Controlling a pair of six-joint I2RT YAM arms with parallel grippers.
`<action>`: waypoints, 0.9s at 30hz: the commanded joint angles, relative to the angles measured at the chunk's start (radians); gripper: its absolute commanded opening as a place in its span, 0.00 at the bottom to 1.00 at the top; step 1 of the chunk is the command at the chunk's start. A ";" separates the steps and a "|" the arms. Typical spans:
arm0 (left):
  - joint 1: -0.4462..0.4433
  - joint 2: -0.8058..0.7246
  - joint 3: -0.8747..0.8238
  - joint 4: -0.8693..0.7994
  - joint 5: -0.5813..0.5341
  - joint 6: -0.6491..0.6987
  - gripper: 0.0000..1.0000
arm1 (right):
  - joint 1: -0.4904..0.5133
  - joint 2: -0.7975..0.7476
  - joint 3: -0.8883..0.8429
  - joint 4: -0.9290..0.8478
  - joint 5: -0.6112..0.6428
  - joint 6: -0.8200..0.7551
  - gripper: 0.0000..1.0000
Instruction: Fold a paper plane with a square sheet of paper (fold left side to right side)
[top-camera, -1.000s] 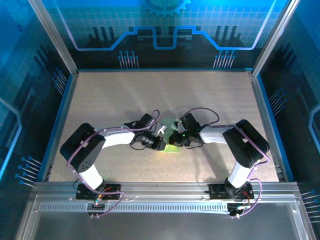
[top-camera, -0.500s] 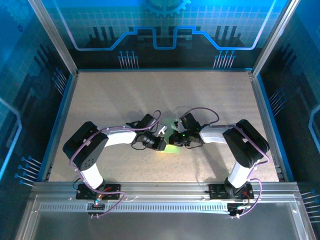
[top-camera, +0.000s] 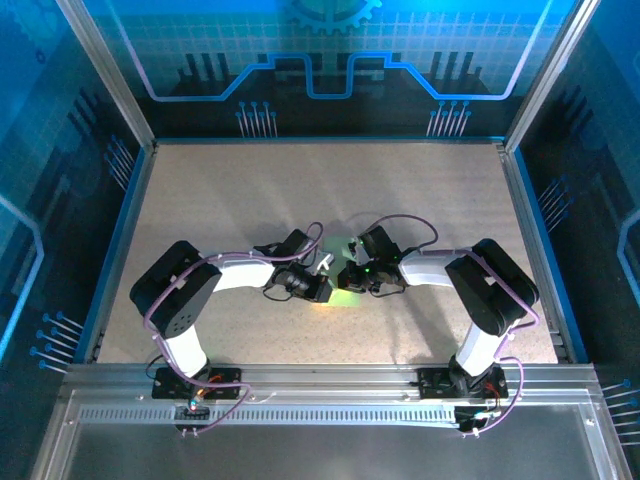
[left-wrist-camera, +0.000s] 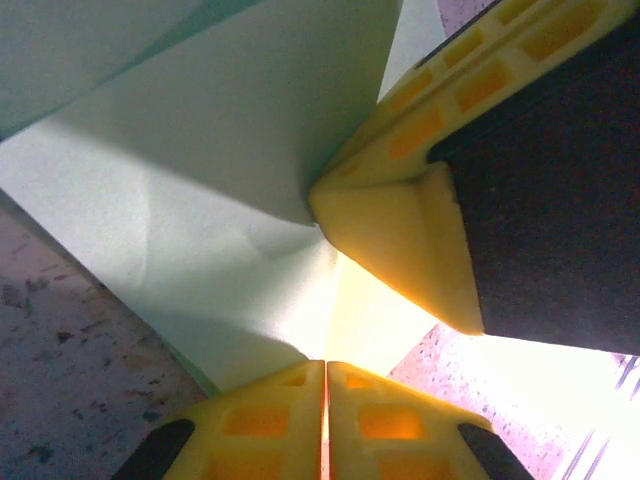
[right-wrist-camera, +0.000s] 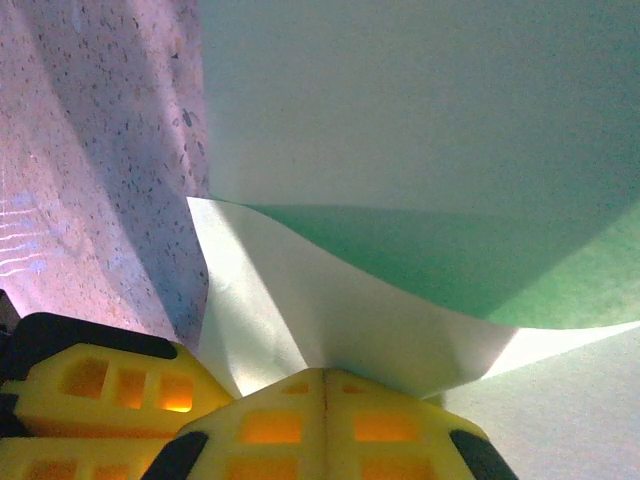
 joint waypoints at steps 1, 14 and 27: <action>-0.004 0.016 -0.022 0.017 -0.023 0.009 0.11 | 0.016 0.025 0.006 -0.082 0.045 -0.017 0.00; -0.004 0.020 -0.067 0.059 -0.024 -0.019 0.04 | 0.017 -0.083 0.017 -0.075 0.072 -0.026 0.00; -0.004 0.028 -0.056 0.049 -0.020 -0.011 0.02 | 0.077 -0.075 -0.035 0.019 0.102 0.030 0.00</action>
